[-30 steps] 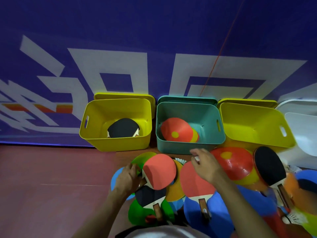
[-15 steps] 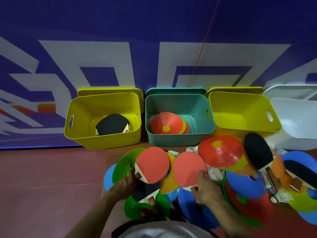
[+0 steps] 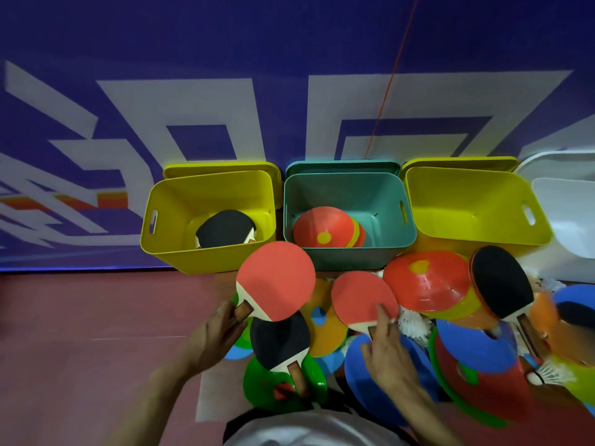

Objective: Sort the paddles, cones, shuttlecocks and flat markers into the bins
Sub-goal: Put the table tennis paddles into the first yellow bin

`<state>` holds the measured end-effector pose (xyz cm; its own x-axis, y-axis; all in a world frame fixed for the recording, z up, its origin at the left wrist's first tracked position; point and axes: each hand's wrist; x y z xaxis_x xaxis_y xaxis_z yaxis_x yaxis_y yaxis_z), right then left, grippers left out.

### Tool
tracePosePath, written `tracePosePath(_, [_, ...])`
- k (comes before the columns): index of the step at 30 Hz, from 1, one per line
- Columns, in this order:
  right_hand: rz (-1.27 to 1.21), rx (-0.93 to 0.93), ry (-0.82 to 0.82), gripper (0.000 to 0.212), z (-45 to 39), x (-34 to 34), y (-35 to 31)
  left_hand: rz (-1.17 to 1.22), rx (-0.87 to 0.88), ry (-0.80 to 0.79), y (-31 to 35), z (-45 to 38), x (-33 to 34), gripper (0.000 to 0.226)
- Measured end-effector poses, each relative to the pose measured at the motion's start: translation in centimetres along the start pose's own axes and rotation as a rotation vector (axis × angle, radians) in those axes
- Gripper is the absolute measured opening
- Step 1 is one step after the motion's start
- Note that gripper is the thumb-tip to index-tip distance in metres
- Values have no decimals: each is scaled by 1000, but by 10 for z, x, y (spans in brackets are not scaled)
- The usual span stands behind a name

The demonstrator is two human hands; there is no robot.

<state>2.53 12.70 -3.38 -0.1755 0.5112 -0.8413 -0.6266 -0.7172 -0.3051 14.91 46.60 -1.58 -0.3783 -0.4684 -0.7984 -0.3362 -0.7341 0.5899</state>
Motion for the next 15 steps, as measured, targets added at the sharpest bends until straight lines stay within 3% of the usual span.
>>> tracePosePath(2, [-48, -70, 21, 69, -3, -9, -12, 37, -18, -23, 19, -3, -13, 19])
tracePosePath(6, [-65, -237, -61, 65, -4, -32, -32, 242, -36, 15, 36, -6, -36, 17])
tracePosePath(15, [-116, -415, -165, 52, -6, -67, -90, 191, -69, 219, 2, -8, -102, 24])
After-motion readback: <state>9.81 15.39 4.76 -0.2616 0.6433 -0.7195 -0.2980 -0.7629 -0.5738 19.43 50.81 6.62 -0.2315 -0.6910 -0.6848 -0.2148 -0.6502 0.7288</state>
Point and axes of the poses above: each hand's wrist, its own z-axis away from the middle knuckle, its own x-axis out of the palm, y = z × x, and after that the axes turned 6 degrees about x, right-handed
